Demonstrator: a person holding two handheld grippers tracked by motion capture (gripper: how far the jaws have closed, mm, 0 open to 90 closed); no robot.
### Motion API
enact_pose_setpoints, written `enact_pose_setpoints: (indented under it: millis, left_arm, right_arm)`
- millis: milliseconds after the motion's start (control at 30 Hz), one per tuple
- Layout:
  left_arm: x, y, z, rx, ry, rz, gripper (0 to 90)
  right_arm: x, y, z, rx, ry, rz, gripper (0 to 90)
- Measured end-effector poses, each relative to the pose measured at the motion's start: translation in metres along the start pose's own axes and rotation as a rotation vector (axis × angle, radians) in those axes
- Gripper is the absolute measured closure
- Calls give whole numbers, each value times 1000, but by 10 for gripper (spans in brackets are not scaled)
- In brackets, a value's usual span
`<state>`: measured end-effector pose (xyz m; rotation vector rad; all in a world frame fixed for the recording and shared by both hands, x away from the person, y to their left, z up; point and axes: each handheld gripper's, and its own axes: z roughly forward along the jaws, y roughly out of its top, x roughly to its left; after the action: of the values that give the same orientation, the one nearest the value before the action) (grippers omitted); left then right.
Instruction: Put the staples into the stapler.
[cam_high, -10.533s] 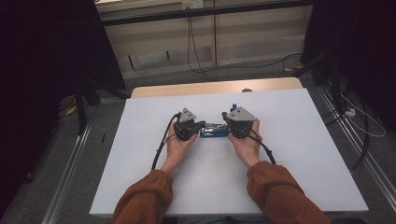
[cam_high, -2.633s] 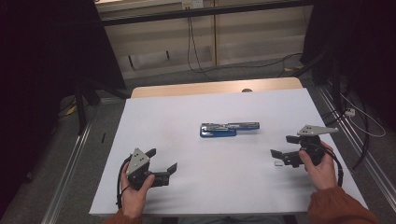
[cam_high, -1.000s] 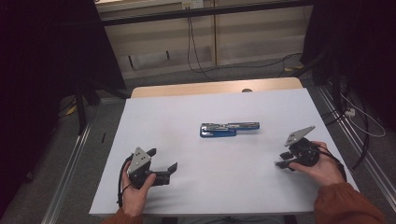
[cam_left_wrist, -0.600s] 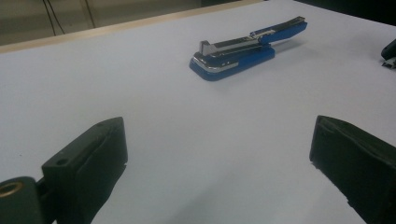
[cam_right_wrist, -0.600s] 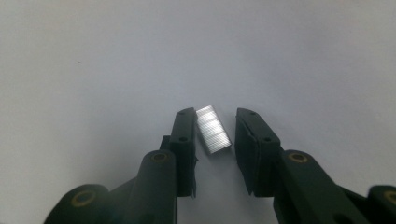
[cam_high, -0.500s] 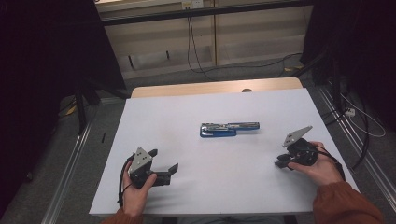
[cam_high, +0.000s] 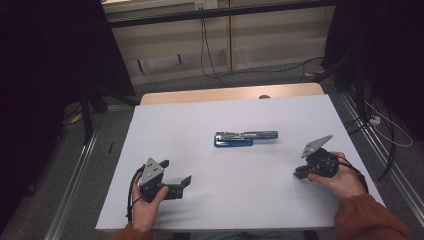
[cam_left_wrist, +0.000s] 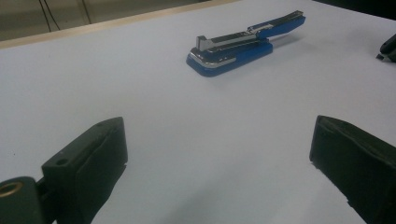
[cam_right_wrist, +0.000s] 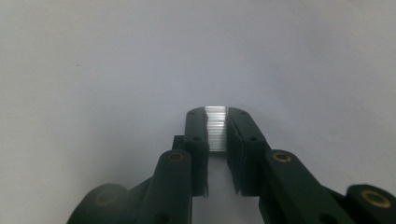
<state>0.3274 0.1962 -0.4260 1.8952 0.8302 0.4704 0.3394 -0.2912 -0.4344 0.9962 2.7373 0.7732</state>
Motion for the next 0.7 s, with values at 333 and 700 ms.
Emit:
enact_pose_setpoints:
  millis: [333,700]
  left_arm:
    - [0,0,0,0,0,9,43]
    - [0,0,0,0,7,8,43]
  right_arm:
    - [1,1,-1,-1,-11,7,793]
    - [-1,0,-3,-20,-9,35,793]
